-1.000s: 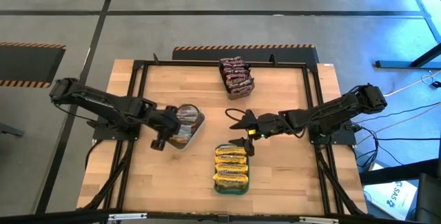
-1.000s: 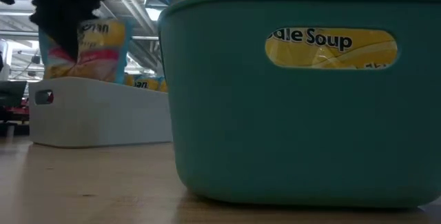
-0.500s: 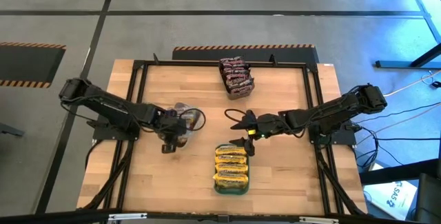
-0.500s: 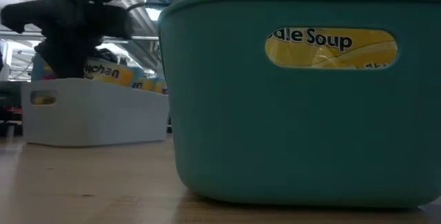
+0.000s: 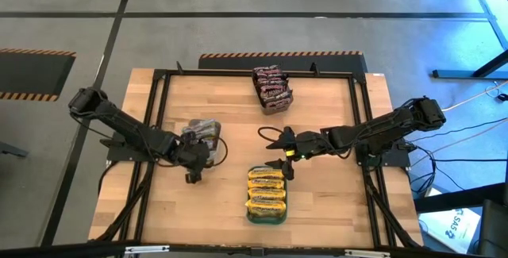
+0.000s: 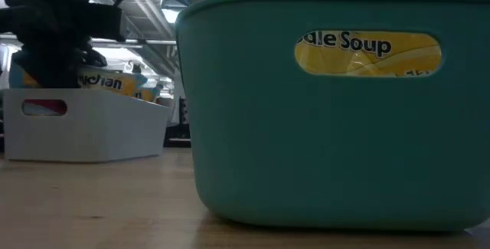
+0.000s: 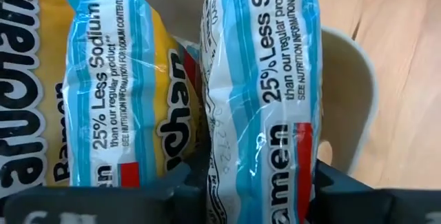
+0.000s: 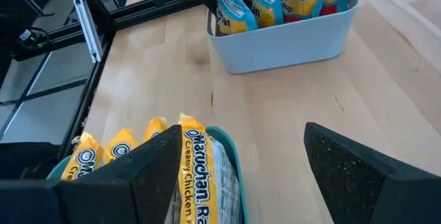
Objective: Sort Maruchan noodles
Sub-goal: Put the blue noodle pack into the white bin
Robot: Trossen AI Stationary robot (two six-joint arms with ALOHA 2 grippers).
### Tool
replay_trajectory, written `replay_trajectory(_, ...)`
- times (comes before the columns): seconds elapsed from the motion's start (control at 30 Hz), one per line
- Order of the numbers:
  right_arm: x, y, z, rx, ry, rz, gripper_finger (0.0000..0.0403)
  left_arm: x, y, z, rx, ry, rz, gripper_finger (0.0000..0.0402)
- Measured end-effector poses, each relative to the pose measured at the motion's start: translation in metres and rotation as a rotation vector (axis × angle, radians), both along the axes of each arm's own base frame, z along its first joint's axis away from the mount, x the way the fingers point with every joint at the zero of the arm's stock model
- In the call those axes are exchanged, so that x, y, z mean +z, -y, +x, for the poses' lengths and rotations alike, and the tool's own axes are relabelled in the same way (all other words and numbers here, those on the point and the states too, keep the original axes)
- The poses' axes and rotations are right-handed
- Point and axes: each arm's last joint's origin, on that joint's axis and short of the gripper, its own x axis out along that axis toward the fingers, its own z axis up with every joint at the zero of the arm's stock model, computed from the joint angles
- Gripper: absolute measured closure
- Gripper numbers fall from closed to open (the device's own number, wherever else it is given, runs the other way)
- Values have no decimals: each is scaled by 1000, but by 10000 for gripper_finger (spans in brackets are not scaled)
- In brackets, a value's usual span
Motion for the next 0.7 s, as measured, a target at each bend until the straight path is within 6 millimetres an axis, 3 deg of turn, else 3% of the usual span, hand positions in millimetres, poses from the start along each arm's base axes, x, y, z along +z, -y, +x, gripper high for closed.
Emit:
replay_trajectory(0.3, 0, 0, 0, -3, 0, 4, 118, 7, 1, -1, -70, -40, 15, 241)
replay_trajectory(0.7, 1, -1, 0, 28, -4, 24, 118, 70, 5, 2, -233, -7, 66, 230)
